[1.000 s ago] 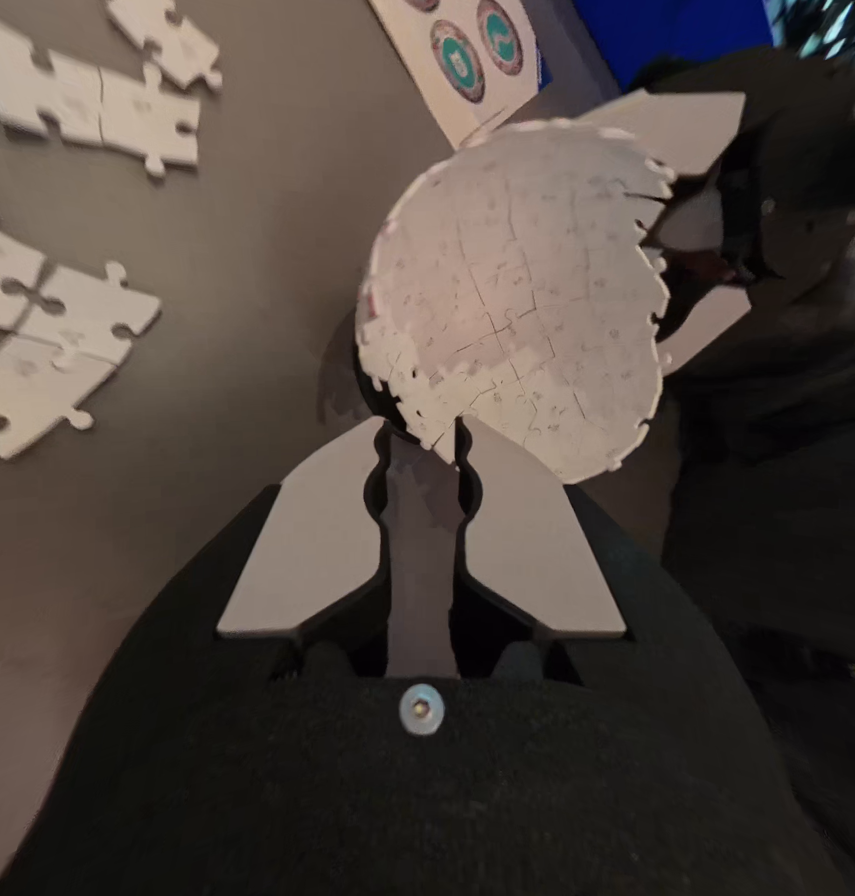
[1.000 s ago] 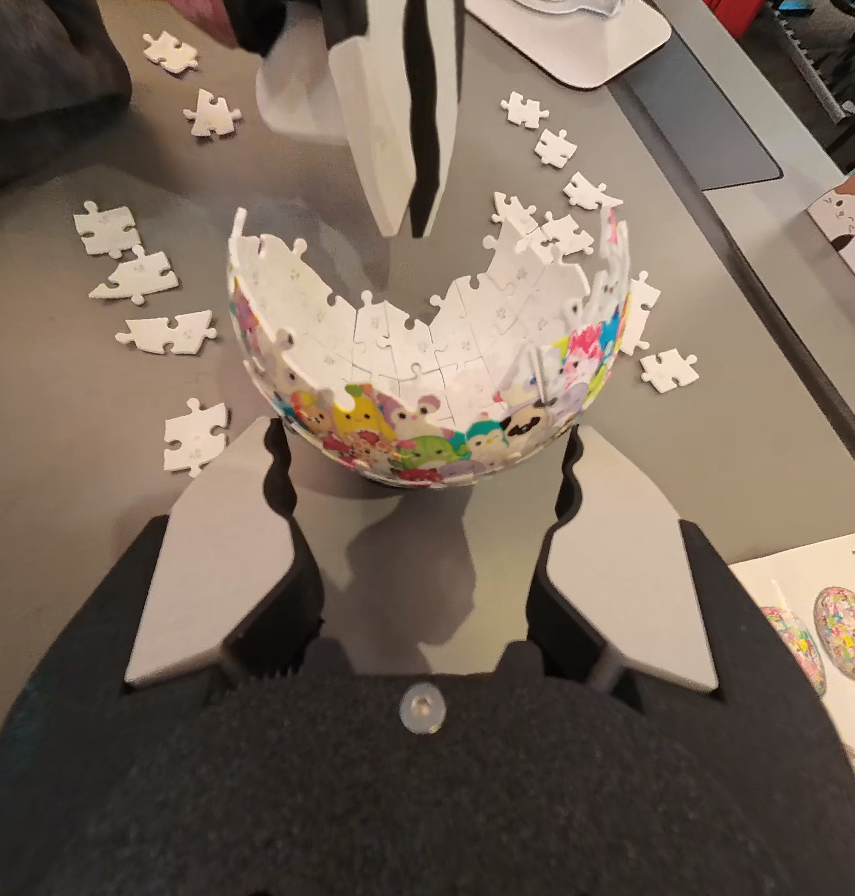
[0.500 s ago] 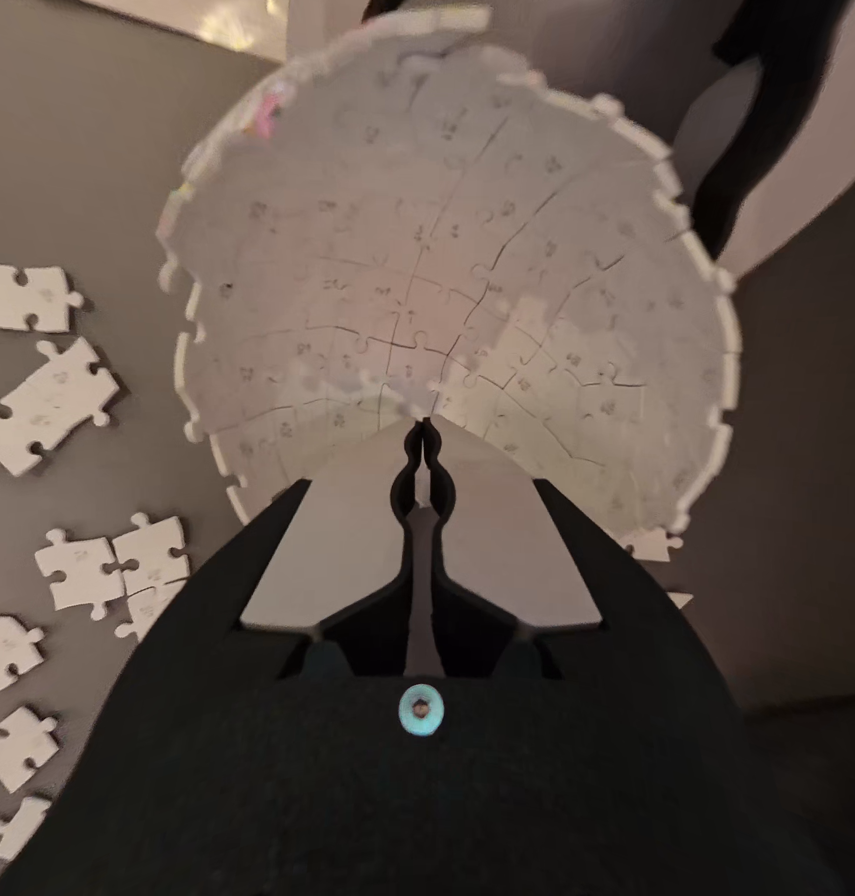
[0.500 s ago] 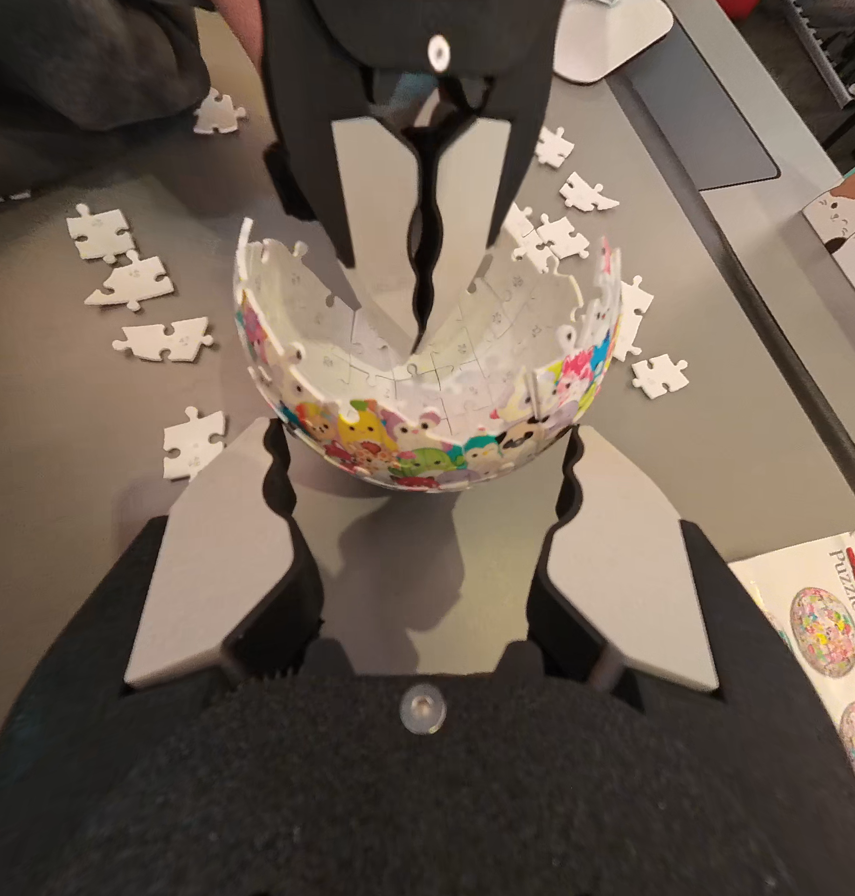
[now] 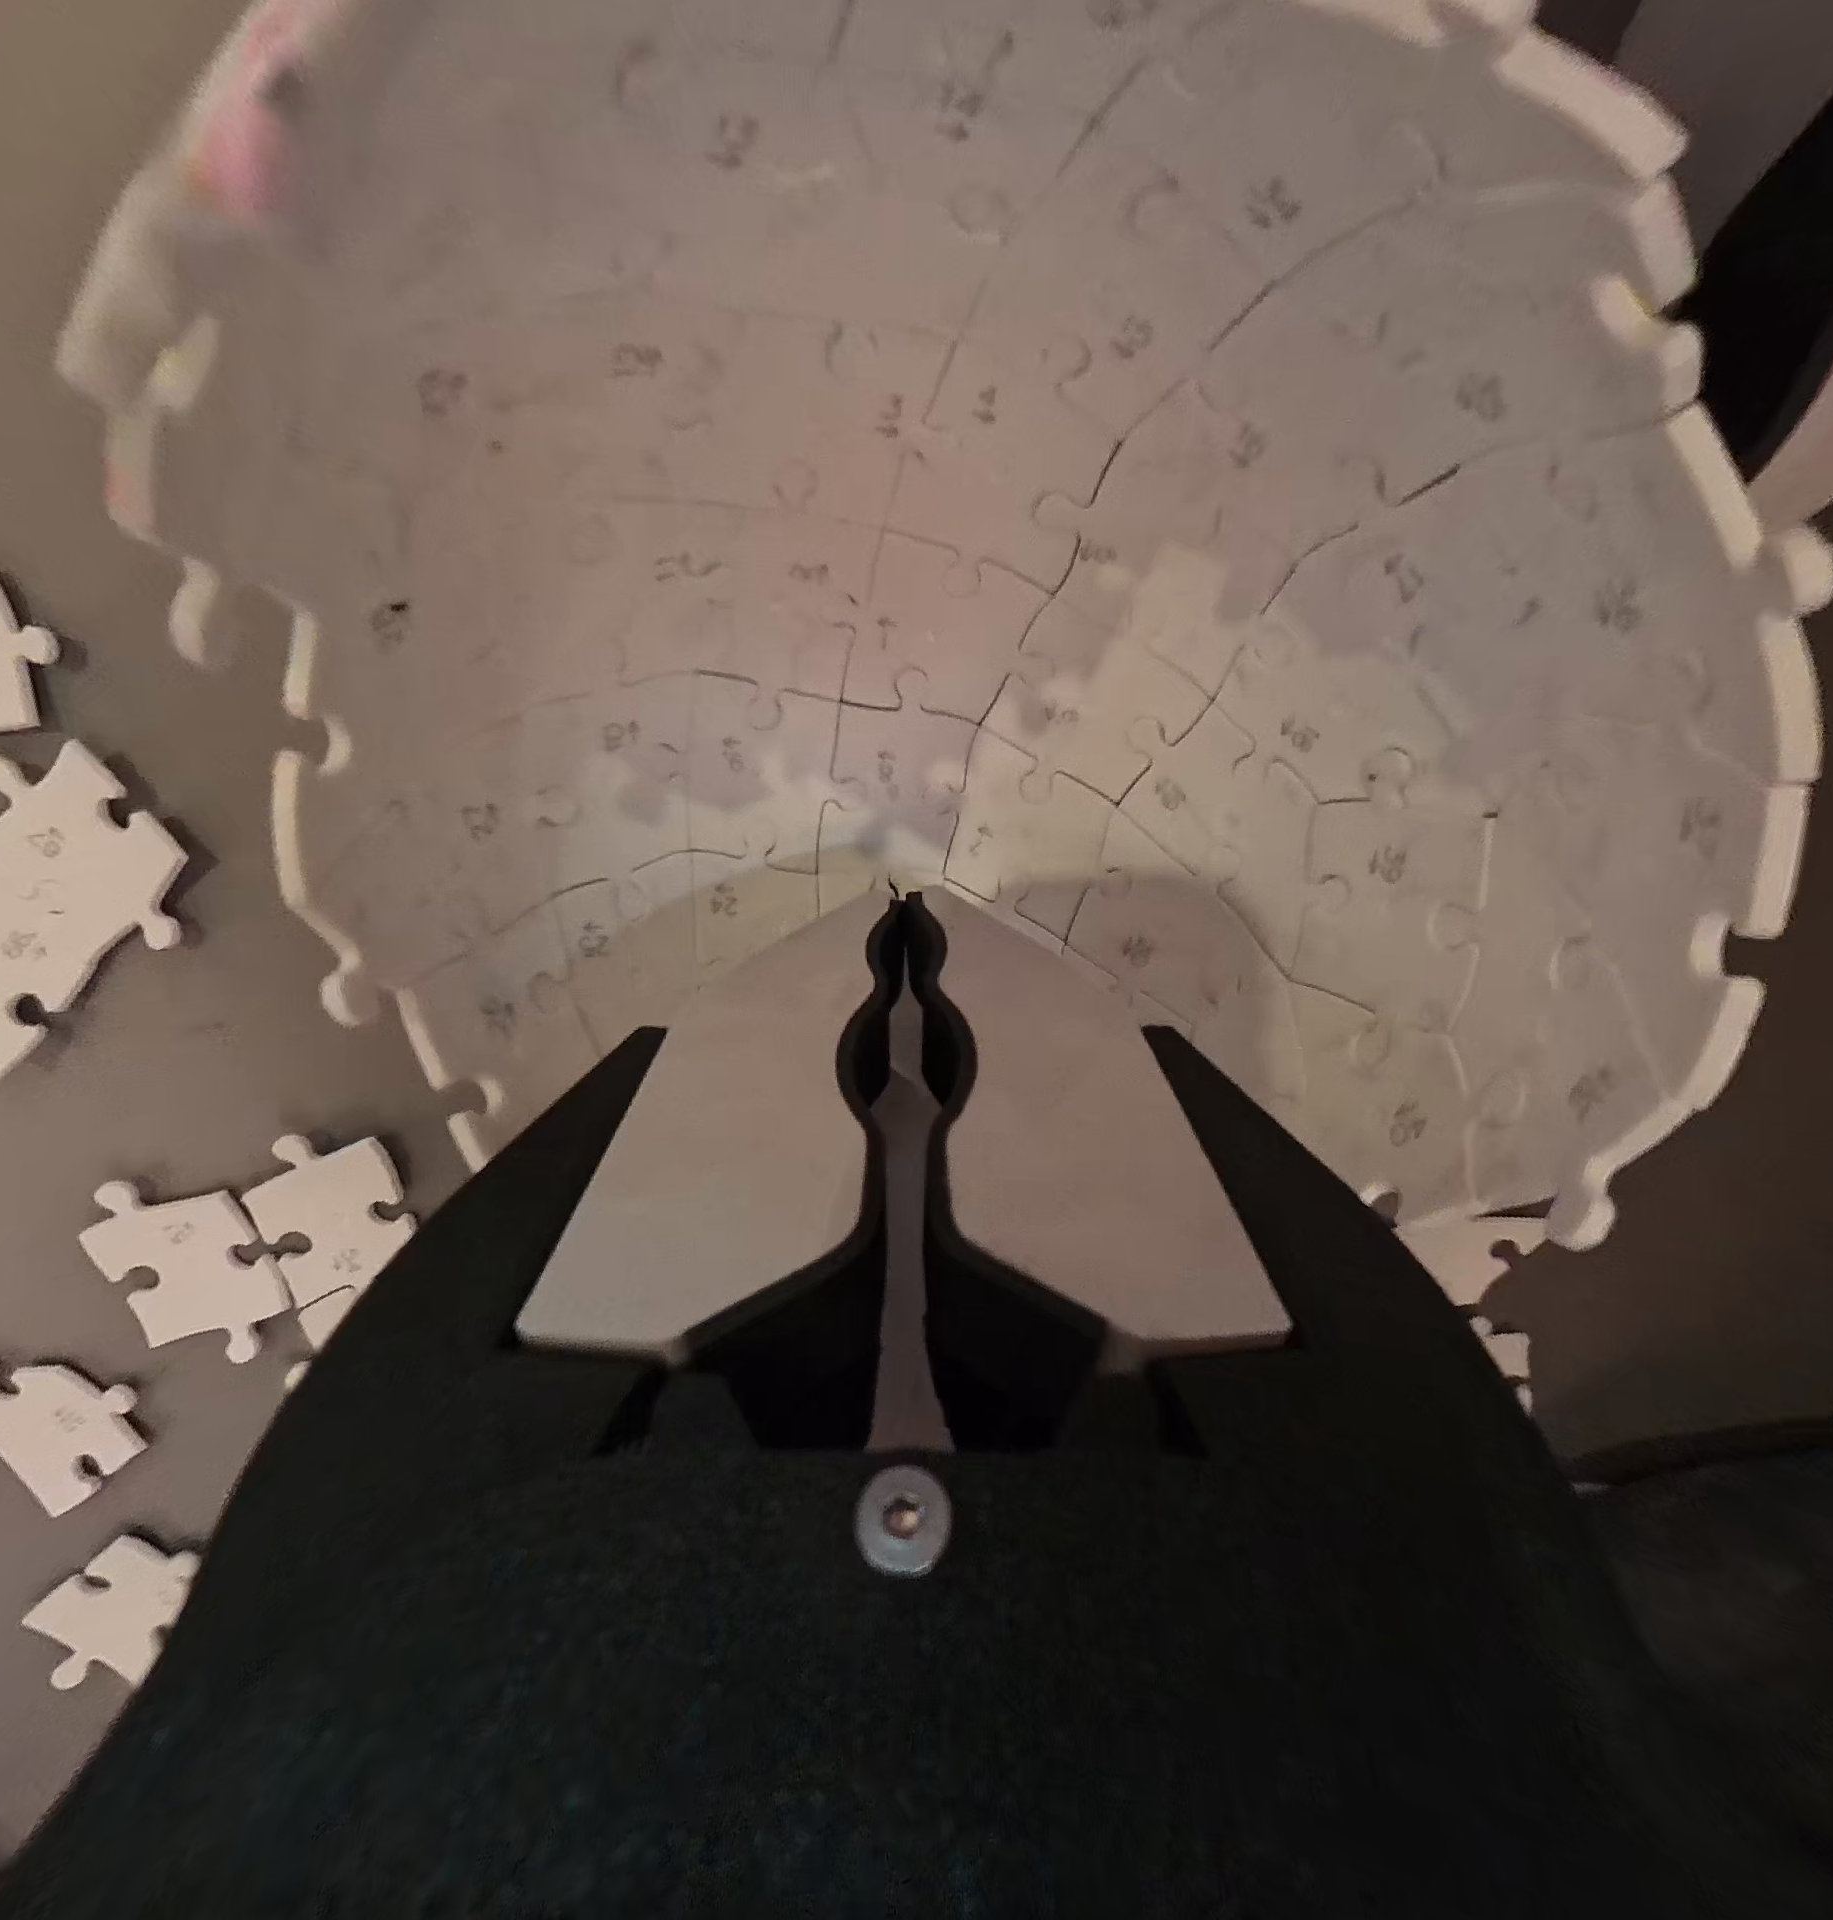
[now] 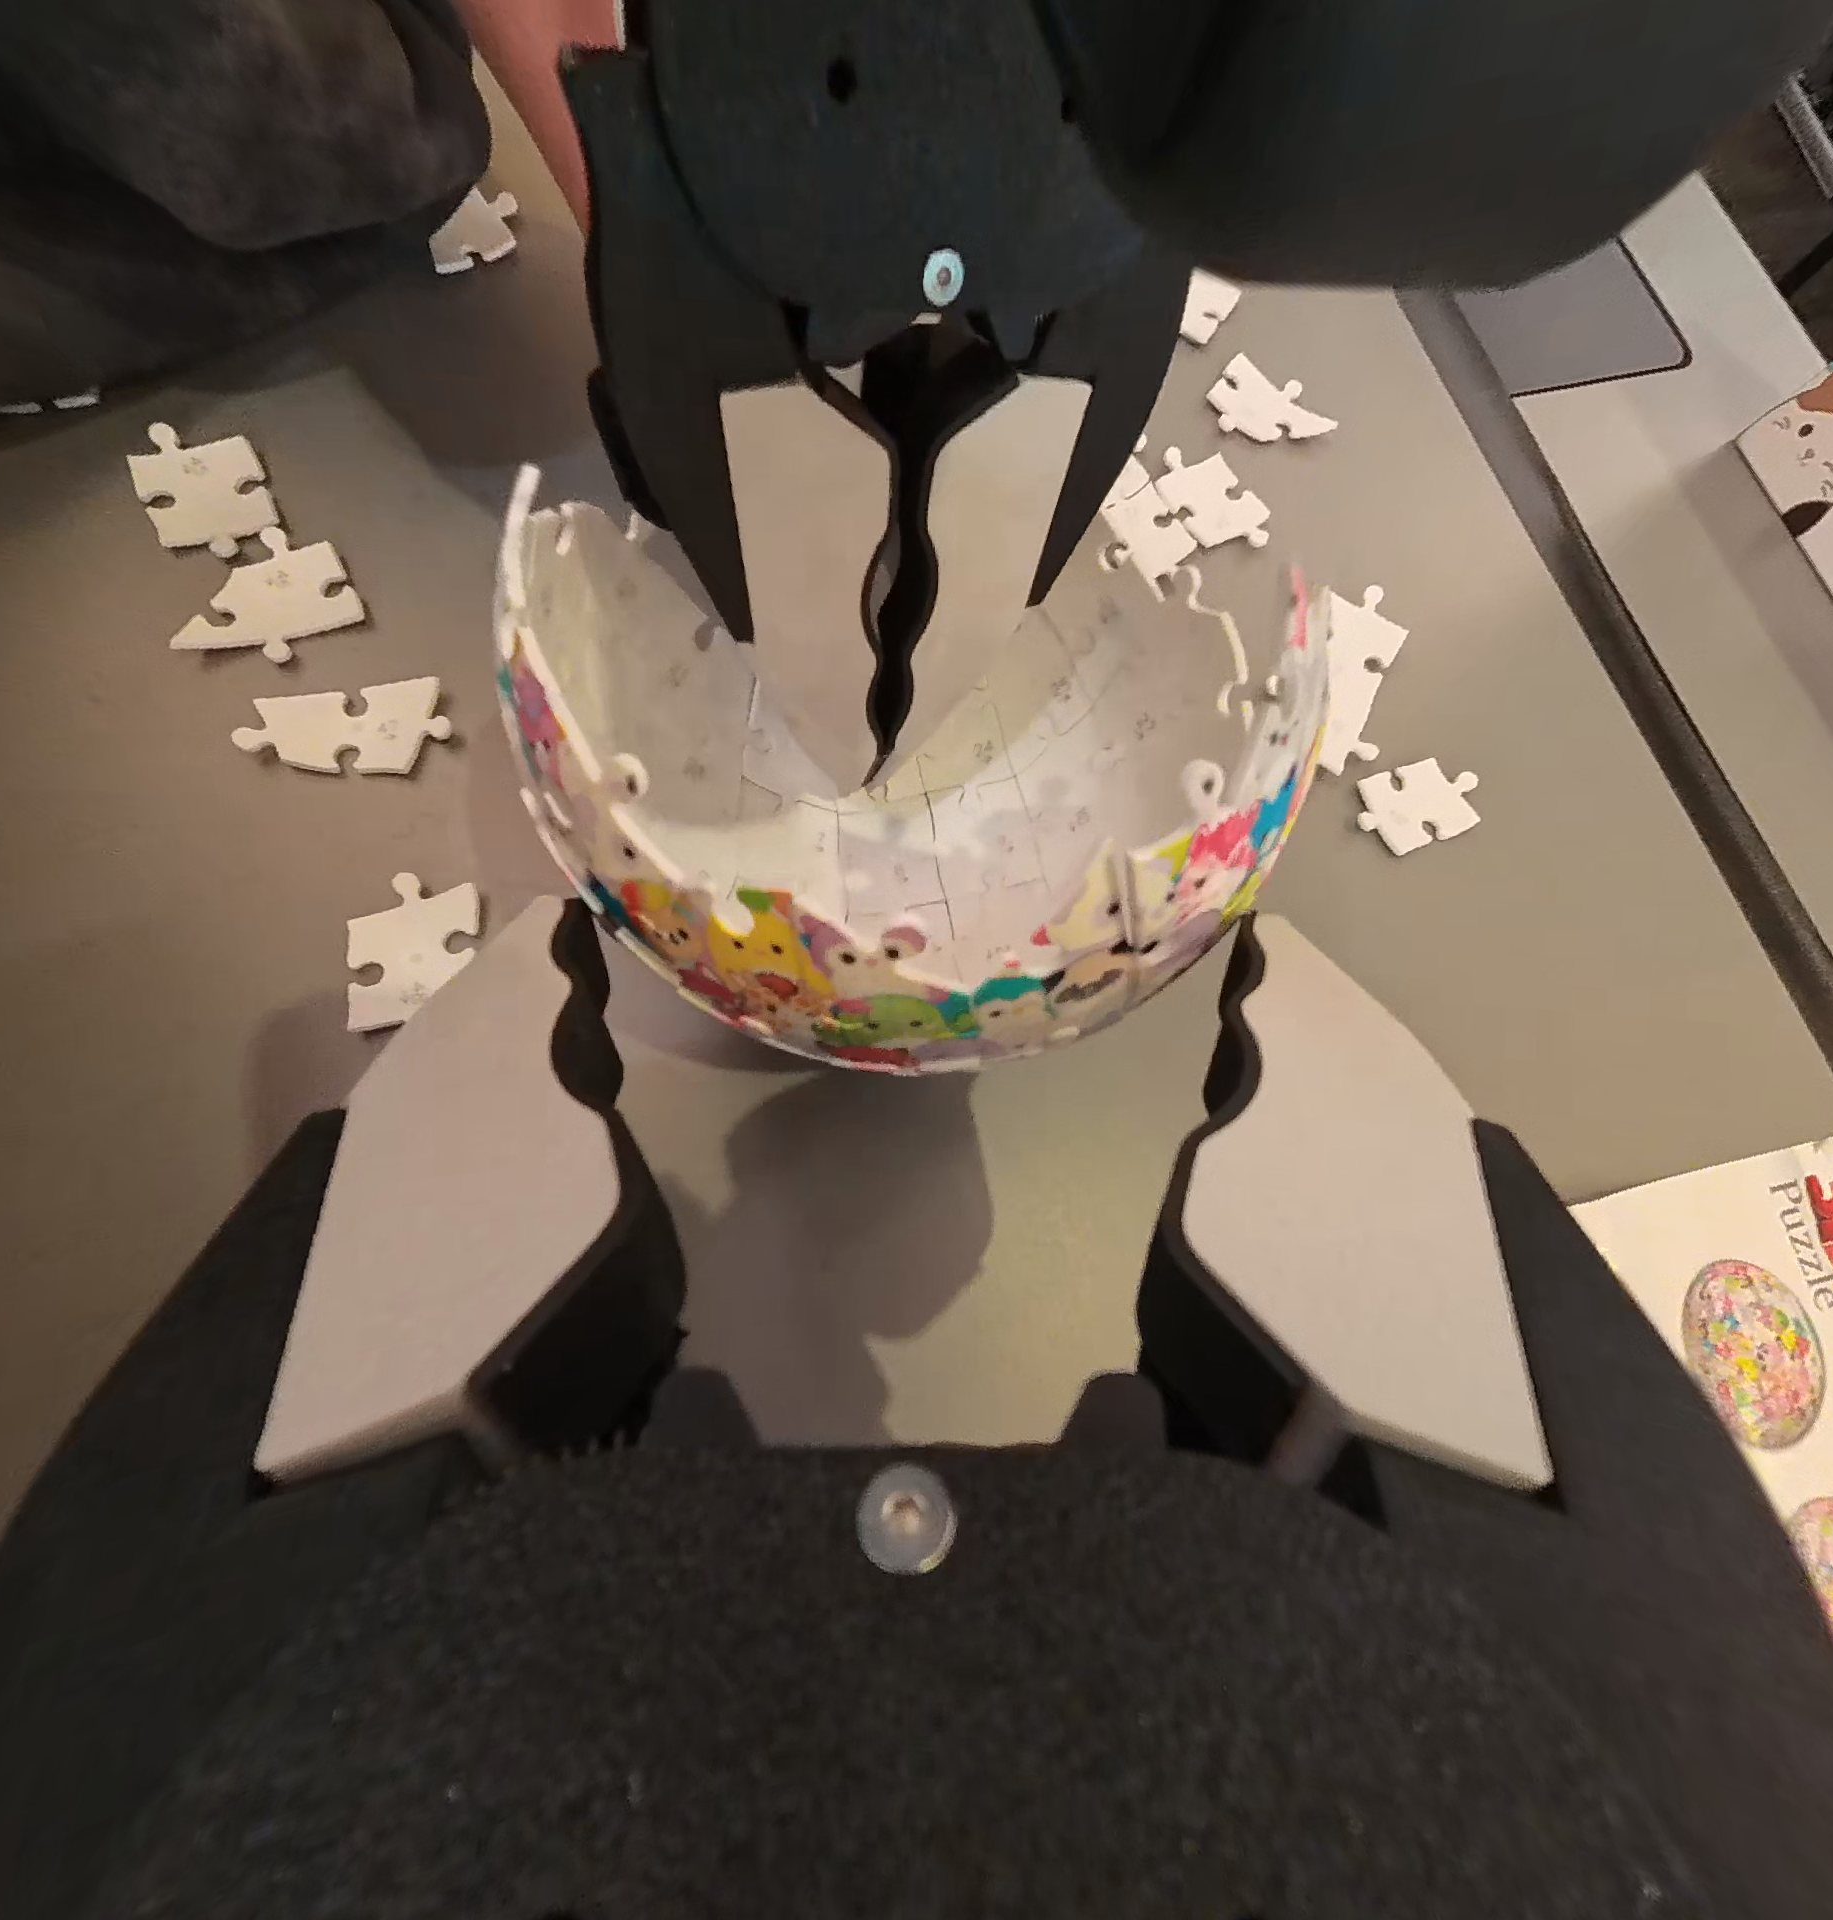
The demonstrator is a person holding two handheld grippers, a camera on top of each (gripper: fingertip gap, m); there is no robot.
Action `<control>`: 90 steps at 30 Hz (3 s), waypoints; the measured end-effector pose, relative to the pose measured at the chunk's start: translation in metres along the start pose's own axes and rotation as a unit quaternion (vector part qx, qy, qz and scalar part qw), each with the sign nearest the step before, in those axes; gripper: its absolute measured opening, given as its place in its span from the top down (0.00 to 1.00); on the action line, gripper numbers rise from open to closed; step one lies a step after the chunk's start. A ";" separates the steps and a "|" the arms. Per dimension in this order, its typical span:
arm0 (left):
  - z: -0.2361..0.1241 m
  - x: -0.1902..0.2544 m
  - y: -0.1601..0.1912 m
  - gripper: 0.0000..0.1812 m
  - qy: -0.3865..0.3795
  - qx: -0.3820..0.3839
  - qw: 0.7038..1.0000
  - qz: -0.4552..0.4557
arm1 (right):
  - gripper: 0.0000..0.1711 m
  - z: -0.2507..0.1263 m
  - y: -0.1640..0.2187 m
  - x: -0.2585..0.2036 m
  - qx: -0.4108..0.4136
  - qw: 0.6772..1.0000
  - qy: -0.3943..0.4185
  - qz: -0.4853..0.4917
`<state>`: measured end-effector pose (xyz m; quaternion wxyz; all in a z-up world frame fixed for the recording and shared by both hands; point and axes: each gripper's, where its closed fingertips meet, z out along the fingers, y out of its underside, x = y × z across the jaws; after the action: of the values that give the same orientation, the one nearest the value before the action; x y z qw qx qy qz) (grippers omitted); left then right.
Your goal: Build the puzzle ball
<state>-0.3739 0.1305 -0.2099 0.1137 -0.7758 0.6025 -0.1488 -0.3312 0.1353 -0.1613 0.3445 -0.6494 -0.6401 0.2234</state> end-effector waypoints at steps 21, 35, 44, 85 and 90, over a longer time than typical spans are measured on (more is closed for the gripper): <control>-0.006 -0.005 0.005 1.00 -0.032 -0.022 0.999 0.021 | 0.37 0.000 -0.002 0.001 -0.014 1.000 0.003 -0.012; 0.002 -0.004 0.006 1.00 0.004 -0.026 1.000 0.000 | 0.37 0.001 -0.005 0.001 -0.013 1.000 0.002 -0.011; -0.033 -0.014 -0.008 1.00 -0.026 0.047 0.998 -0.009 | 0.38 0.002 -0.005 0.002 -0.011 1.000 0.002 -0.010; -0.114 0.025 0.036 0.77 0.004 0.245 0.906 -0.345 | 0.70 -0.050 -0.041 -0.027 0.160 0.982 -0.098 -0.019; -0.130 0.020 0.032 0.79 0.011 0.272 0.887 -0.372 | 0.66 -0.030 -0.031 -0.041 0.142 0.986 -0.057 -0.069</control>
<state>-0.4461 0.1039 -0.0988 0.2501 -0.8801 0.2065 -0.3467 -0.3337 0.0879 -0.1249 0.4108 -0.5341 -0.6641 0.3240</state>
